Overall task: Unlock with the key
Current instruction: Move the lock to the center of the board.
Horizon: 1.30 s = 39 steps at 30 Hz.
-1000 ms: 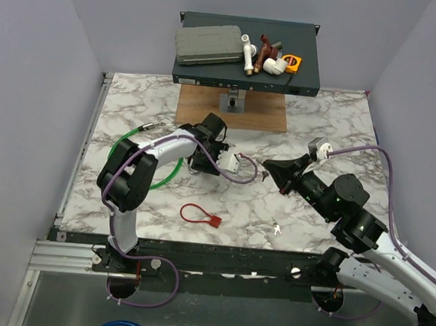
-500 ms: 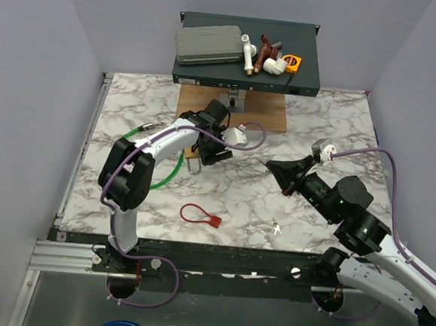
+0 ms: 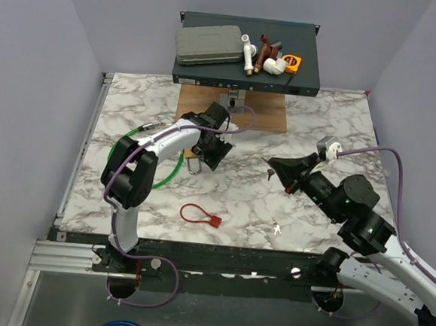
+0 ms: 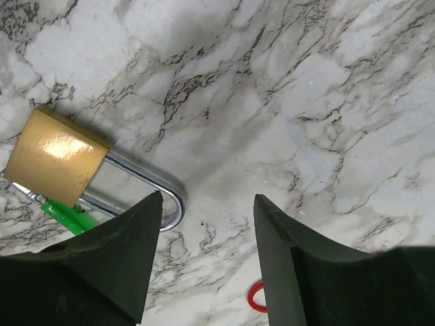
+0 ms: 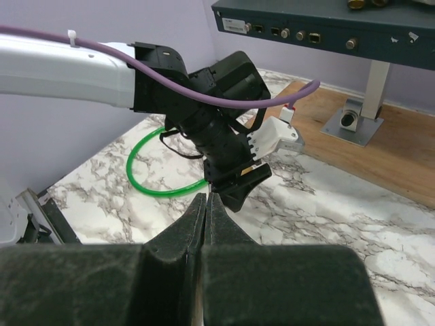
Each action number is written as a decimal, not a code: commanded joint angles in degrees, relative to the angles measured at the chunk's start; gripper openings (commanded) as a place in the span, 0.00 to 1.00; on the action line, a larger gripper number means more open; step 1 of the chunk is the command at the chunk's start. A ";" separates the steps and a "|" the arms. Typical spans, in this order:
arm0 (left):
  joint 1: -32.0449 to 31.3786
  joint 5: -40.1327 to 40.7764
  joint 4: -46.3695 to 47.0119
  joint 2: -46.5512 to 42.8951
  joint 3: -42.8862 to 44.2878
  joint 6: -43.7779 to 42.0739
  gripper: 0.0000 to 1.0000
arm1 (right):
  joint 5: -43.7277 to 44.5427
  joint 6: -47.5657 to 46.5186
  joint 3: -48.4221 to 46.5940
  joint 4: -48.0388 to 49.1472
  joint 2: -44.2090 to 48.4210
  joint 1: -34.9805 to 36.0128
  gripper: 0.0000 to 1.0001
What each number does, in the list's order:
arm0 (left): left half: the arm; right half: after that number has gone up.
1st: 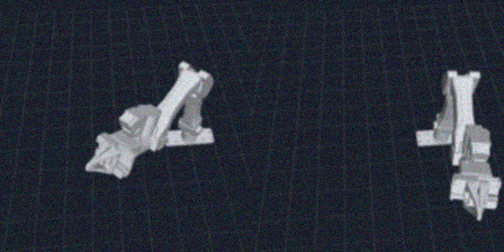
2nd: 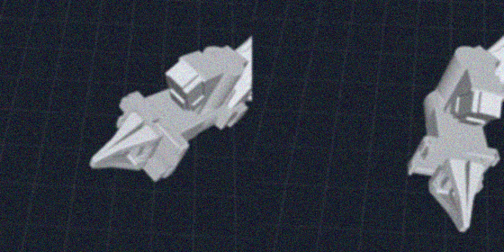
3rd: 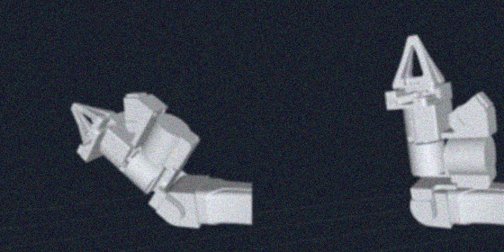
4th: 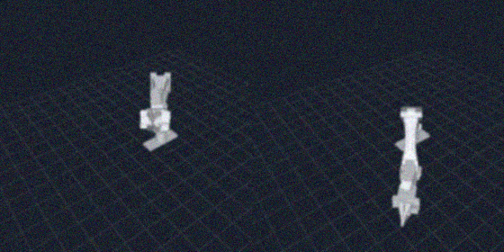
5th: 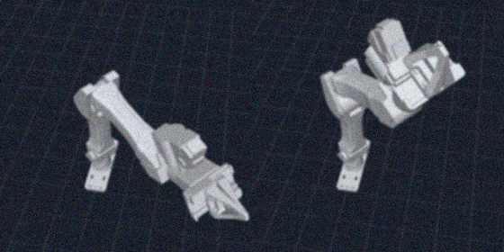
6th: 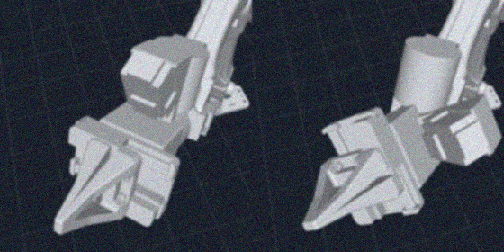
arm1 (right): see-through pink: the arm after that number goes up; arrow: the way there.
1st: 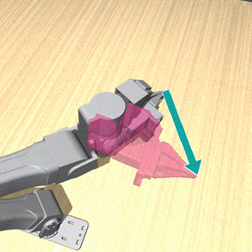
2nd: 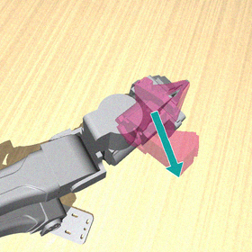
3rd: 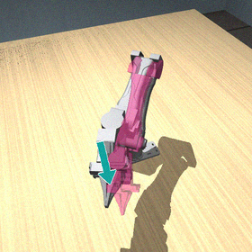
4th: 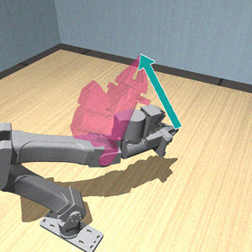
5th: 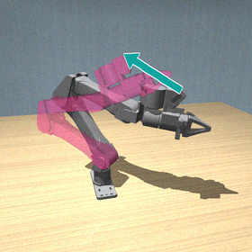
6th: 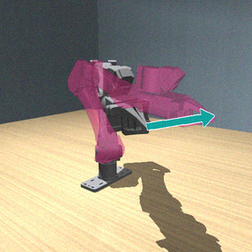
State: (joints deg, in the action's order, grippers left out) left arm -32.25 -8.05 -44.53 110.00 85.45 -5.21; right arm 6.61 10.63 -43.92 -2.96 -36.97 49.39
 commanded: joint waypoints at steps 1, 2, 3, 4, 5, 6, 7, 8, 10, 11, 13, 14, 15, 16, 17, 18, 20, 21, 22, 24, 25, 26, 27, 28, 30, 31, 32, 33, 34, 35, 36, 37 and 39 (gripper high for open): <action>0.52 3.26 0.67 1.44 -1.07 8.64 0.55 | -0.57 -0.37 -2.40 -1.26 -0.07 -0.25 0.01; 0.61 3.37 0.83 1.51 -1.37 9.02 0.55 | -0.75 -0.41 -2.57 -1.30 -0.16 -0.25 0.01; 0.78 3.46 0.97 1.54 -1.66 9.33 0.55 | -0.86 -0.37 -2.64 -1.28 -0.36 -0.25 0.01; 0.87 3.91 1.26 1.39 -2.30 9.51 0.55 | -1.02 -0.38 -2.78 -1.35 -0.41 -0.23 0.01; 1.15 4.30 1.52 1.29 -2.94 9.65 0.55 | -1.26 -0.36 -2.84 -1.35 -0.63 -0.25 0.01; 1.50 4.44 1.87 1.09 -3.58 9.82 0.55 | -1.36 -0.41 -2.92 -1.35 -0.73 -0.24 0.01; 1.86 4.54 1.91 1.14 -4.04 9.99 0.55 | -1.36 -0.43 -2.99 -1.35 -0.82 -0.24 0.01; 2.13 4.67 1.80 1.54 -4.23 10.12 0.55 | -1.34 -0.36 -2.95 -1.28 -0.89 -0.25 0.01; 2.28 5.44 1.56 2.51 -4.41 9.93 0.54 | -1.34 -0.51 -3.05 -1.32 -1.10 -0.23 0.01; 2.23 5.80 1.56 2.88 -4.58 9.80 0.54 | -1.37 -0.56 -3.10 -1.26 -1.16 -0.20 0.01; 2.28 6.10 1.94 3.45 -5.30 9.65 0.52 | -1.51 -0.54 -3.31 -1.30 -1.41 -0.25 0.01; 2.28 6.13 2.43 3.47 -6.03 9.55 0.51 | -1.51 -0.45 -3.43 -1.29 -1.52 -0.21 0.01; 2.21 6.11 3.13 3.49 -6.74 9.05 0.48 | -1.51 -0.46 -3.46 -1.26 -1.61 -0.22 0.01; 2.00 6.08 3.74 3.29 -7.20 8.70 0.45 | -1.55 -0.59 -3.58 -1.26 -1.74 -0.23 0.01; 1.74 6.22 4.81 2.90 -7.71 8.11 0.39 | -1.43 -0.53 -3.64 -1.26 -1.92 -0.24 0.01; 1.27 6.08 5.26 2.70 -7.93 7.59 0.33 | -1.47 -0.69 -3.70 -1.26 -2.28 -0.20 0.01; -0.13 5.98 5.48 2.35 -8.39 5.83 0.23 | -1.64 -0.64 -3.98 -1.24 -2.88 -0.25 0.01; -0.94 5.97 5.65 2.22 -8.77 5.48 0.20 | -1.76 -0.73 -4.11 -1.01 -3.16 -0.21 0.01; -1.64 5.71 5.73 2.15 -9.14 3.17 0.17 | -1.78 -0.72 -4.07 -0.83 -3.37 -0.25 0.01; -2.90 5.27 5.71 2.08 -9.86 1.42 0.10 | -1.78 -0.88 -4.15 -0.36 -3.63 -0.25 0.01; -3.44 4.72 5.62 1.90 -10.22 0.72 0.07 | -1.65 -0.94 -4.21 -0.38 -3.71 -0.25 0.01; -3.96 4.21 5.45 1.68 -10.51 -0.06 0.05 | -1.61 -0.98 -4.16 -0.38 -3.81 -0.21 0.01; -4.41 3.87 5.19 1.42 -10.84 -0.83 0.03 | -1.57 -1.05 -4.25 -0.38 -3.83 -0.25 0.01; -5.03 2.93 4.72 1.00 -11.24 -1.90 0.02 | -1.44 -1.10 -4.25 -0.38 -3.77 -0.25 0.01; -6.40 1.88 4.24 0.00 -12.61 -4.01 0.00 | -1.11 -1.40 -4.25 -0.30 -3.72 -0.24 0.01; -7.15 0.85 4.28 -0.80 -13.66 -5.51 0.00 | -0.92 -1.57 -4.29 -0.22 -3.72 -0.21 0.01; -8.12 0.52 4.01 -1.27 -14.36 -6.87 0.00 | -0.75 -1.74 -4.27 -0.13 -3.73 -0.24 0.01; -8.98 0.41 3.47 -1.65 -15.09 -8.55 0.00 | -0.58 -1.82 -4.17 -0.03 -3.73 -0.24 0.01; -9.97 -0.23 2.61 -1.78 -15.42 -10.16 0.00 | -0.56 -1.92 -4.18 0.06 -3.80 -0.25 0.01; -10.78 -0.11 1.54 -1.85 -15.61 -11.79 0.00 | -0.50 -2.00 -4.18 0.15 -3.77 -0.21 0.01; -11.27 0.00 1.07 -2.09 -16.02 -13.06 0.01 | -0.55 -1.97 -4.06 0.29 -3.75 -0.23 0.01; -11.78 -0.29 0.18 -2.30 -16.34 -15.20 0.02 | -0.48 -1.99 -3.96 0.53 -3.66 -0.24 0.01; -12.22 1.77 -1.17 -2.61 -16.71 -17.66 0.04 | -0.46 -1.72 -3.57 0.91 -3.55 -0.25 0.01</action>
State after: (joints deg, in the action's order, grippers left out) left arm -42.26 -2.74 -39.66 107.37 71.50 -14.83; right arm 5.89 9.54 -46.50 -3.14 -40.84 49.39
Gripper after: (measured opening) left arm 0.025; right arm 0.008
